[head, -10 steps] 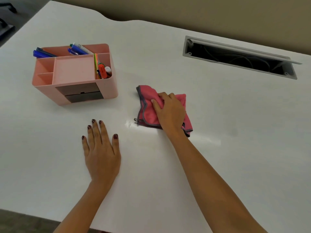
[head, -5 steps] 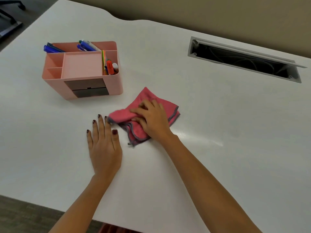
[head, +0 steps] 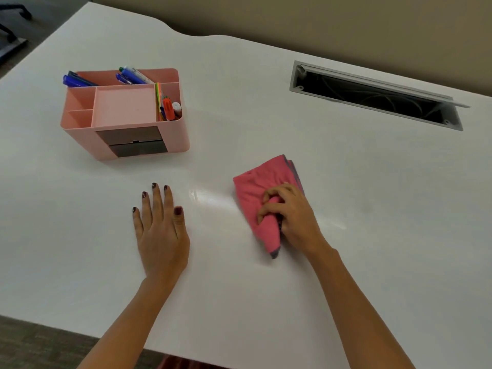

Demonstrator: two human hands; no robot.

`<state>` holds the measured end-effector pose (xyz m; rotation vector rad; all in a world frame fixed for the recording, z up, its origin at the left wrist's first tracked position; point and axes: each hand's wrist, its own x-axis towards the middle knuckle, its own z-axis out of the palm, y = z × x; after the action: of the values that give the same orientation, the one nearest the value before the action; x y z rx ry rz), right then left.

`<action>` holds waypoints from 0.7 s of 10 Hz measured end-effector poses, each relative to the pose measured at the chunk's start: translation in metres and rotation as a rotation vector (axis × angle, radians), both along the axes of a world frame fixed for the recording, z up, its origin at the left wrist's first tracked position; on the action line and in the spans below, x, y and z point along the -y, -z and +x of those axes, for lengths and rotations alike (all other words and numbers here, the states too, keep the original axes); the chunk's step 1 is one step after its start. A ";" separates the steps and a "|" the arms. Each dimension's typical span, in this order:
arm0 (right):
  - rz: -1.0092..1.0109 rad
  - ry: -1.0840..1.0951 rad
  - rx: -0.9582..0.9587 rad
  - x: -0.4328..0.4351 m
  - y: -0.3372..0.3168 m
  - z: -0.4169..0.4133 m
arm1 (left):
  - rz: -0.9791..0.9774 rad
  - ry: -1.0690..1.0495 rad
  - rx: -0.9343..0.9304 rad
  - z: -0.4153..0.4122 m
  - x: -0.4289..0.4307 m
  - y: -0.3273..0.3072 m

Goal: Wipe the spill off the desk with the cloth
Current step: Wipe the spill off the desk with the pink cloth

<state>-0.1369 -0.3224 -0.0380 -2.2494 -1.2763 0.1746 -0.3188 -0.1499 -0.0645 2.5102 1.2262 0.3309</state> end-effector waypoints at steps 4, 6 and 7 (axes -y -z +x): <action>-0.222 0.743 0.266 0.024 -0.005 0.002 | 0.060 0.022 -0.089 0.001 0.001 0.002; -0.252 0.827 0.177 -0.009 -0.008 -0.036 | 0.073 0.026 -0.102 0.001 0.002 0.002; -0.260 0.709 0.170 -0.036 -0.011 -0.058 | 0.075 0.030 -0.095 0.001 0.001 0.003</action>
<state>-0.1953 -0.2863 -0.0266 -2.8410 -0.4773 -0.1248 -0.3178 -0.1508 -0.0674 2.6335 1.2312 0.2573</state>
